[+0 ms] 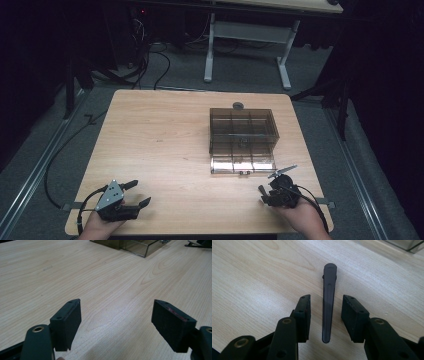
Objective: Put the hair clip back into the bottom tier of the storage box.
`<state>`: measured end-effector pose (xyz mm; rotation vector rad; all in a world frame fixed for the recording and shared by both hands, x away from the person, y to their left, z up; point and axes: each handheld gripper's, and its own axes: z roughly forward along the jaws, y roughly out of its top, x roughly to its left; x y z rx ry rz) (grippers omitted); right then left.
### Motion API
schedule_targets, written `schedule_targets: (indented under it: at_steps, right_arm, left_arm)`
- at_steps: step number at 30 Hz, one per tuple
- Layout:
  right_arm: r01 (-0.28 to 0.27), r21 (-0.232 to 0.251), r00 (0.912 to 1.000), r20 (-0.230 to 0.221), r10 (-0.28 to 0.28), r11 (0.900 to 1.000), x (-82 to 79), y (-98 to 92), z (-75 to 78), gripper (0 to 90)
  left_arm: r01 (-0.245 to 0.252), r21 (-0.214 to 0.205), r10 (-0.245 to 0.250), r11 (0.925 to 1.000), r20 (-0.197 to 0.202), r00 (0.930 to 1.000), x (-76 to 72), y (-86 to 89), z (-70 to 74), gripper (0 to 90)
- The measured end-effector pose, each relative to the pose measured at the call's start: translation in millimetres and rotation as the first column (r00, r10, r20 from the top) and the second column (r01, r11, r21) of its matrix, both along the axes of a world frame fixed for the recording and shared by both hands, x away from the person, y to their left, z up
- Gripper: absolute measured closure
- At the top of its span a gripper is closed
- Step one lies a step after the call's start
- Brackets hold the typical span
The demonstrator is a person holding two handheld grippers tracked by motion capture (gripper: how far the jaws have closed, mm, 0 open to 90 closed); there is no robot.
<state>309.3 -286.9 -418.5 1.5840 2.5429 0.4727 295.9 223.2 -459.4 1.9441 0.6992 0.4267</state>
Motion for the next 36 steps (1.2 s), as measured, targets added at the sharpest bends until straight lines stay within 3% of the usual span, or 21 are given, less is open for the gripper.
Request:
schedule_targets:
  at_steps: [10,25,36]
  right_arm:
    - [-0.038,-0.044,0.9980,-0.052,0.036,0.9983,9.7,5.4,4.1,60.3]
    - [-0.074,-0.095,0.9852,-0.161,0.058,0.9928,31.3,10.5,9.4,65.1]
    - [-0.092,-0.112,0.9777,-0.198,0.069,0.9894,40.7,15.4,9.7,71.0]
  left_arm:
    - [0.003,0.002,-0.003,1.0000,0.002,1.0000,-0.3,-0.4,-0.1,24.4]
    - [0.004,0.004,-0.004,1.0000,0.002,1.0000,-0.3,-0.5,0.0,24.4]
    - [0.008,0.006,-0.008,1.0000,0.001,1.0000,-0.2,-0.3,0.0,24.4]
